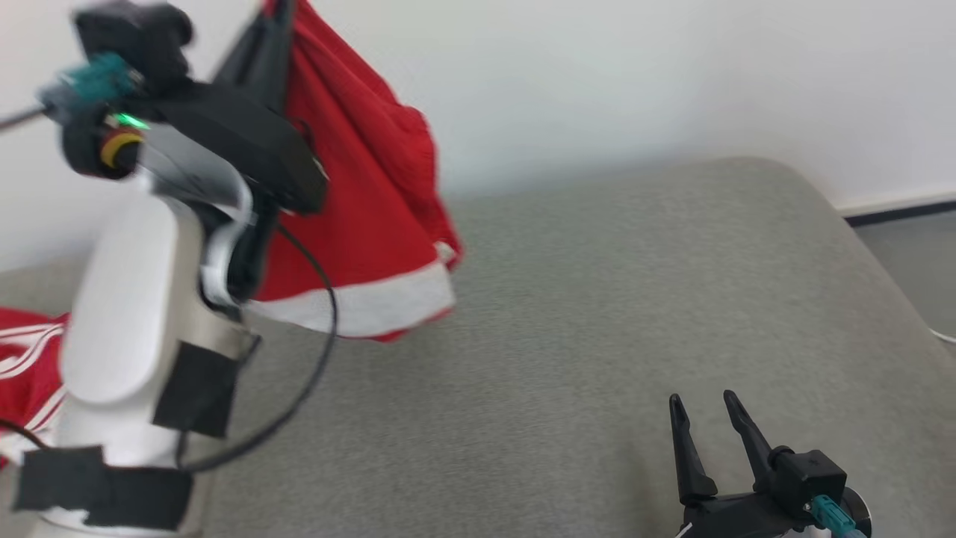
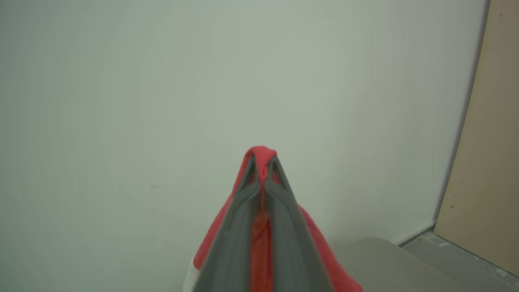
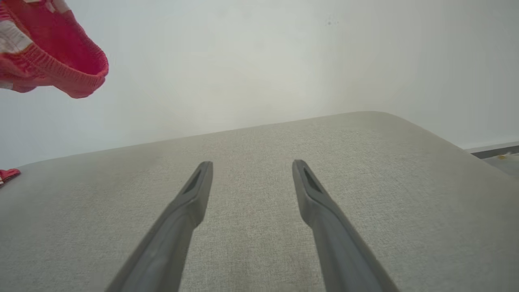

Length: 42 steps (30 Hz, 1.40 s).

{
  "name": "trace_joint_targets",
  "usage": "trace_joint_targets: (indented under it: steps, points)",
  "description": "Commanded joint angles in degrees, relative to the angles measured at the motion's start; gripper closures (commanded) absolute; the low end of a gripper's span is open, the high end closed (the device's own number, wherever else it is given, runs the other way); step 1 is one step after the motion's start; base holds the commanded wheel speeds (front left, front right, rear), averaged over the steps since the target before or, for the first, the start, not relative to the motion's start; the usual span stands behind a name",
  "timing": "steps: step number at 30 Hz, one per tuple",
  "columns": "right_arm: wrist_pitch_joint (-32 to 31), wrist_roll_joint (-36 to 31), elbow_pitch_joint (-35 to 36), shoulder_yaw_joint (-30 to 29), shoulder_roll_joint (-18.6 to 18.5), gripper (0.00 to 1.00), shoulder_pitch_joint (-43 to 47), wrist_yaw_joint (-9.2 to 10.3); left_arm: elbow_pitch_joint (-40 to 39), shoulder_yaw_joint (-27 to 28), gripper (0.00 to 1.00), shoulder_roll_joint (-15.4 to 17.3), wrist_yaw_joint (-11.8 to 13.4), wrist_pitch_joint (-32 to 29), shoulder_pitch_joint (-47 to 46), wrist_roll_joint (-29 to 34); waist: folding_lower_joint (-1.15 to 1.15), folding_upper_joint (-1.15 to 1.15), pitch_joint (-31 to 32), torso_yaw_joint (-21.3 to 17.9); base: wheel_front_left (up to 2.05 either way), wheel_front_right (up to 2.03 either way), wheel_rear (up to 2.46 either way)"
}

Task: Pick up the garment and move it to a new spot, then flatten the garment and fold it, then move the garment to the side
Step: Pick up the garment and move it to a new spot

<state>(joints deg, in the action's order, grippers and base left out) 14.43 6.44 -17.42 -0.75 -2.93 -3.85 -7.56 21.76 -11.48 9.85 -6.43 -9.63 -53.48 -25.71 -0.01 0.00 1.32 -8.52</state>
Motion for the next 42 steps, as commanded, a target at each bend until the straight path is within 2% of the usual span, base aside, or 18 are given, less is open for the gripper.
trace_joint_targets:
  steps: [1,5,9,15,16,17,18,22,30,34,38,42]
  points:
    - [-0.09,-0.28,0.23,0.07,0.09,0.00,0.28,0.14,-0.62,-0.52,1.00,-0.84,0.33,0.57,1.90,-0.39,0.01,0.00,-0.28,-5.49,0.00,0.00,0.00]
    - [-0.54,-0.49,0.82,0.33,0.09,0.00,0.21,0.14,0.35,-2.32,1.00,-3.19,1.07,0.43,6.12,-0.86,0.01,0.00,-1.07,-8.35,0.00,0.00,0.00]
    - [-1.06,-0.60,1.62,0.99,0.09,0.00,-0.06,0.14,4.90,-4.77,1.00,-3.99,2.49,1.42,11.13,0.66,0.01,0.00,-2.12,-10.67,0.00,0.00,0.00]
    - [-1.87,-1.17,2.42,0.67,0.13,0.00,0.71,0.13,14.28,-8.36,1.00,-5.89,2.57,3.48,17.41,-0.51,0.01,0.00,-2.57,-9.96,0.00,0.00,0.00]
    - [-2.01,-1.04,2.53,0.79,0.12,0.00,0.68,0.13,15.83,-8.83,0.62,-6.06,2.51,3.85,18.28,-0.85,0.01,0.00,-2.53,-9.59,0.00,0.00,0.00]
    - [-2.13,-0.85,2.60,0.85,0.10,0.00,0.70,0.13,17.16,-9.30,0.08,-6.29,2.61,4.24,19.11,-1.10,0.01,0.00,-2.40,-9.22,0.00,0.00,0.00]
    - [-2.13,-0.77,2.64,0.94,0.10,0.00,0.72,0.14,18.25,-9.55,0.00,-6.48,2.91,4.73,19.80,-1.45,0.01,0.00,-2.33,-8.82,0.00,0.00,0.00]
    - [-2.16,-0.56,2.80,0.78,0.08,0.00,1.20,0.14,19.67,-10.68,0.00,-6.95,2.29,7.30,21.42,-3.29,0.01,0.00,-1.93,-7.01,0.00,0.00,0.00]
    - [-2.31,-0.25,3.07,-0.66,0.07,0.00,2.92,0.14,15.54,-11.71,0.00,-6.17,3.57,21.61,27.13,-1.42,0.01,0.00,-1.00,-1.46,0.00,0.00,0.00]
    - [-2.17,-0.11,3.44,-2.76,0.09,0.00,3.46,0.14,10.06,-8.83,0.00,-5.14,5.89,24.60,32.04,-0.81,0.01,0.00,-0.99,1.22,0.00,0.00,0.00]
    - [-1.65,0.08,3.59,-5.10,0.08,0.00,4.36,0.14,-0.66,-3.47,0.00,-4.83,8.07,24.80,37.92,1.71,0.01,0.00,-0.84,3.84,0.00,0.00,0.00]
    - [-0.49,1.66,3.63,-5.38,0.14,0.00,4.78,0.13,-9.64,1.09,0.00,-5.23,7.90,24.84,44.92,6.17,0.01,0.00,-0.51,5.55,0.00,0.00,0.00]
